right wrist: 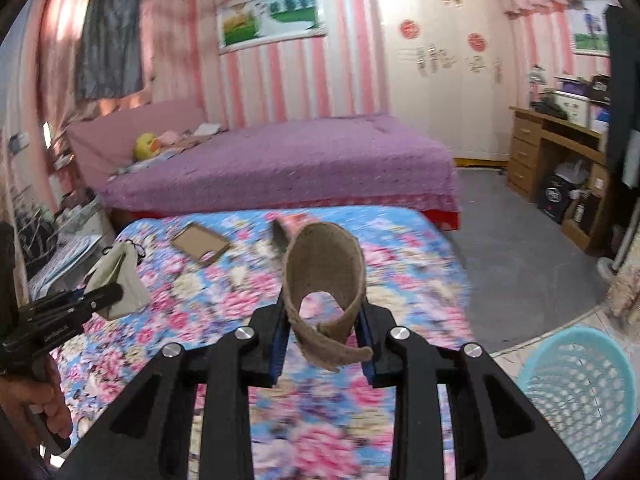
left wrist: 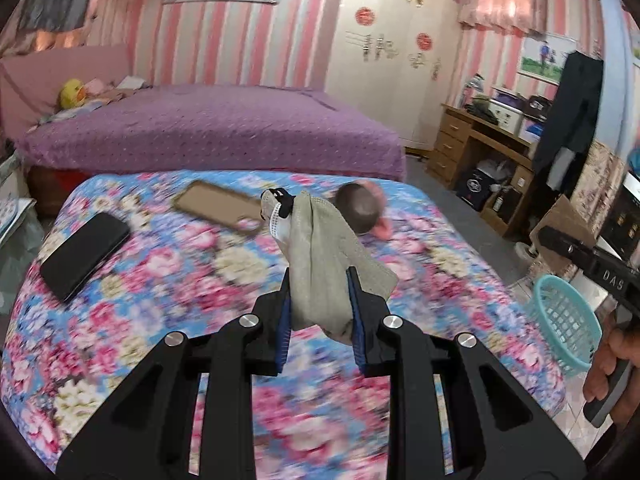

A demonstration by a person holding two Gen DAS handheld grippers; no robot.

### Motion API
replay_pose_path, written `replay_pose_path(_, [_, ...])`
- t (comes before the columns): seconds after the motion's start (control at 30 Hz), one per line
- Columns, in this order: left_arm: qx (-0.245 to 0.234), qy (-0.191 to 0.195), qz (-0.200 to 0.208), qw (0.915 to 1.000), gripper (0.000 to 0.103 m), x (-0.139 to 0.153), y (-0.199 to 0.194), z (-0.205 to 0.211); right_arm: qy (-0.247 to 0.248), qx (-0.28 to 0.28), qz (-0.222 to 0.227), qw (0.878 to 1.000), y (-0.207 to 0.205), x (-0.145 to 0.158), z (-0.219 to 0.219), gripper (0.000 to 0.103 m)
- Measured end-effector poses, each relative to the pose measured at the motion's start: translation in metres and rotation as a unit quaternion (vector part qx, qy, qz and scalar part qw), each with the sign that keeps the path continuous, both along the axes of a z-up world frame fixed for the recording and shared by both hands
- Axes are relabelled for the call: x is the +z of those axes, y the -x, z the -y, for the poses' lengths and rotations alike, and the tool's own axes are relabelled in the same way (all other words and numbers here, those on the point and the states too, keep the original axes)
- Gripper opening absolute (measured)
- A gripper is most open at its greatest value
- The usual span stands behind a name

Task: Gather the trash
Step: 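Carry the grey bag and paper cup over the blue basket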

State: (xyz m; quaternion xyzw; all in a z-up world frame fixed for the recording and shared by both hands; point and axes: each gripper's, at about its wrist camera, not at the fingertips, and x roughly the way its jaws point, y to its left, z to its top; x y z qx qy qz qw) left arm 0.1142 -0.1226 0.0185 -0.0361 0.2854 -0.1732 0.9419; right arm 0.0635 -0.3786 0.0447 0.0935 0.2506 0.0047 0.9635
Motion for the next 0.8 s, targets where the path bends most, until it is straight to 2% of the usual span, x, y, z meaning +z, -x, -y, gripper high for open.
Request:
replay_pose_path(0.13, [-0.025, -0.009, 0.007, 0.9996, 0.023, 0.006, 0.002, 0.042, 0.014, -0.025, -0.002, 1.0, 0.011, 0.004, 0.033, 0.029])
replay_pose_path(0.43, [-0.09, 0.008, 0.002, 0.9959, 0.023, 0.013, 0.003, 0.14, 0.025, -0.085, 0.015, 0.996, 0.045, 0.015, 0.094, 0.029])
replay_pose_path(0.63, [-0.154, 0.028, -0.007, 0.9877, 0.023, 0.014, 0.015, 0.214, 0.011, -0.153, 0.009, 0.988, 0.065, 0.011, 0.147, 0.029])
replay_pose_path(0.8, [-0.202, 0.021, -0.011, 0.979, 0.023, 0.01, 0.033, 0.275, 0.02, -0.183, 0.003, 0.983, 0.08, 0.011, 0.175, 0.03])
